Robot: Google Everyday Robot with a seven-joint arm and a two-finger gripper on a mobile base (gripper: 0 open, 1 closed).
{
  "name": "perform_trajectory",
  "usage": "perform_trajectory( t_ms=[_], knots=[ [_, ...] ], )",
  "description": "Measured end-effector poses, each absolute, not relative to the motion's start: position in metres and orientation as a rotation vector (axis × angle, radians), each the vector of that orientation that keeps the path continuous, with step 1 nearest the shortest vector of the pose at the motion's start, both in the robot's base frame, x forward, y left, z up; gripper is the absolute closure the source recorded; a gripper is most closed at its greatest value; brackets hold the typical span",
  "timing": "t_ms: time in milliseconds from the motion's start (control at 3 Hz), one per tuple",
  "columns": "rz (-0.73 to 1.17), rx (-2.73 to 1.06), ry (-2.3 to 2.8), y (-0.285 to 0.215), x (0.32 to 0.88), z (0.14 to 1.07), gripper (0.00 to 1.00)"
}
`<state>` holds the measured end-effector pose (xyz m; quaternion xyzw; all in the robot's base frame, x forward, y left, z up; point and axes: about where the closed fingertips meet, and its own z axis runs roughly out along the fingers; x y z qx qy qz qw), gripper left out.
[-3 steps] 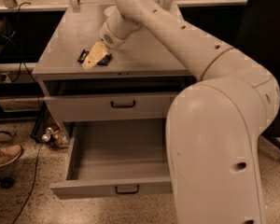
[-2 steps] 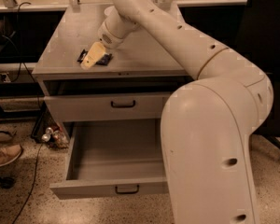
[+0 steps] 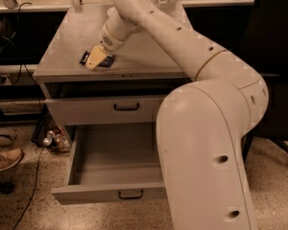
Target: Place rxbar blueberry into middle drawer
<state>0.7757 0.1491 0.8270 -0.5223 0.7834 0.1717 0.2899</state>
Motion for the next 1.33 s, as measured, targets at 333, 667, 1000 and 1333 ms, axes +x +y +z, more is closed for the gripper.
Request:
perform_trajectory(
  t_ms=[333,667,1000,1333],
  knots=[
    [0.465,-1.396,2.096,0.1498,0.7756,0.8257,0.72],
    [0.465,-1.397,2.096,0.1498,0.7756,0.8295,0.96],
    [0.465,-1.397,2.096,0.1498,0.7756,0.8301,1.00],
    [0.468,-1.388,2.093,0.1460,0.7733,0.8340,1.00]
  ],
)
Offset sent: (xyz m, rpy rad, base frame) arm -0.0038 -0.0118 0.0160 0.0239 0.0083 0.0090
